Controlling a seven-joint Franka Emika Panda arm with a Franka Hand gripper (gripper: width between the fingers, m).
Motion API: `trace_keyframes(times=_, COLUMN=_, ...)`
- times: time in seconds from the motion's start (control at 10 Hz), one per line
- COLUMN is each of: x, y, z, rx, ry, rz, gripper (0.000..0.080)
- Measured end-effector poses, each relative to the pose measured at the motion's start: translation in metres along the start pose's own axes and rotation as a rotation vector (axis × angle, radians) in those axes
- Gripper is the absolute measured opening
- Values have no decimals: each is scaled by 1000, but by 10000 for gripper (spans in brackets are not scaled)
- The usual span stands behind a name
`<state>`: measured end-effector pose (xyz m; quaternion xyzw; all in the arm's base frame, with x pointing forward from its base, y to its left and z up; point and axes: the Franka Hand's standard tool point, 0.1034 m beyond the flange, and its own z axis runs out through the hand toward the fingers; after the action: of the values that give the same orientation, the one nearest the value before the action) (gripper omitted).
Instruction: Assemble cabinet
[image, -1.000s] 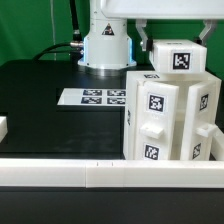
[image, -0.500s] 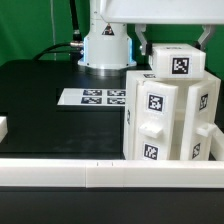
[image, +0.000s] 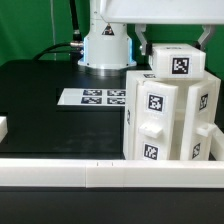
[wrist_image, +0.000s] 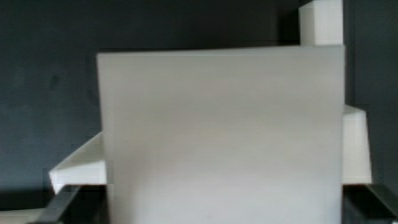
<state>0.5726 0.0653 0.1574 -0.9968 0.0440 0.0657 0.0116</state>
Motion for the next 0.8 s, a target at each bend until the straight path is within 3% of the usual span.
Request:
trace_keyframes(times=0.1, x=0, y=0, z=0, rx=0, ry=0, rz=0, gripper=768)
trace_keyframes(times=0.3, x=8, y=-2, z=-9, rx=-14, ry=59, rz=-25, gripper=793)
trace_keyframes(times=0.5, x=17, y=-7, z=-13, rx=-9, ry=155, rz=-41, gripper=797)
trace_keyframes(times=0.8, x=21, y=-6, z=-14, rx=-6, ry=181, rz=-41, gripper=797)
